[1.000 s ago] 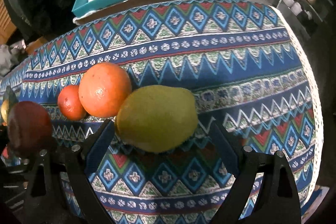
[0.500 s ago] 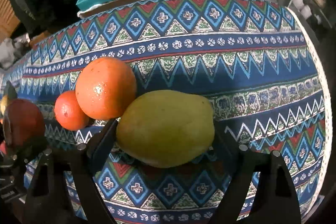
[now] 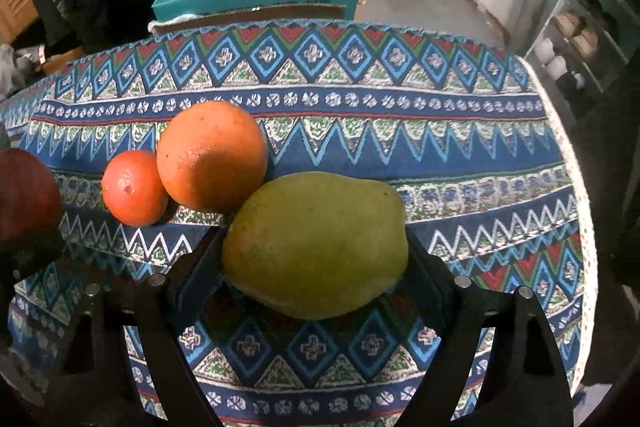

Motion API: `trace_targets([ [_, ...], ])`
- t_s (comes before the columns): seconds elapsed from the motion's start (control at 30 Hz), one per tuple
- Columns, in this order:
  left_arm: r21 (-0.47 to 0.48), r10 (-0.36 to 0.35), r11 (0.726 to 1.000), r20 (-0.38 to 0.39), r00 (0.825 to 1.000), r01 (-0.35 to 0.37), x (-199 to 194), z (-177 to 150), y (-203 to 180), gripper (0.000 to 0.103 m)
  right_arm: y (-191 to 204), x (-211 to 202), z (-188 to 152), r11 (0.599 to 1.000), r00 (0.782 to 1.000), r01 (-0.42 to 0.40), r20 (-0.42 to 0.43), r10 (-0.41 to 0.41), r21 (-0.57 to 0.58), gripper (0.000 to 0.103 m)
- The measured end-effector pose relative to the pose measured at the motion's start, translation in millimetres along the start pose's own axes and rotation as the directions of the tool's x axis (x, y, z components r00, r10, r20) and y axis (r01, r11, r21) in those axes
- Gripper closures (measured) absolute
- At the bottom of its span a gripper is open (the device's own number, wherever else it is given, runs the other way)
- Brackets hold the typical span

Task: Organize fruits
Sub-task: 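Lift and carry the apple with left tool while right tool carries the pear to the plate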

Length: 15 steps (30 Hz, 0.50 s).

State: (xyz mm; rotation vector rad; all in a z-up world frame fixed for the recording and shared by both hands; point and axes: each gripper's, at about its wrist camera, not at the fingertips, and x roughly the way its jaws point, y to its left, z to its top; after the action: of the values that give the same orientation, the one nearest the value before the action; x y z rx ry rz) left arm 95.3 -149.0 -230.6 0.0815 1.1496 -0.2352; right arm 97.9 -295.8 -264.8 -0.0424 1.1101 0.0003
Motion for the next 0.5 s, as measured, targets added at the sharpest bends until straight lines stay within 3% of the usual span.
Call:
trace_targets([
  [0.5, -0.009, 0.007, 1.0, 0.064, 0.998, -0.006, -39.0, -3.2, 9.2, 0.032, -2.1, -65.7, 6.7, 0.998, 0.992, 0.061, 0.111, -0.06, -0.002, 0.019],
])
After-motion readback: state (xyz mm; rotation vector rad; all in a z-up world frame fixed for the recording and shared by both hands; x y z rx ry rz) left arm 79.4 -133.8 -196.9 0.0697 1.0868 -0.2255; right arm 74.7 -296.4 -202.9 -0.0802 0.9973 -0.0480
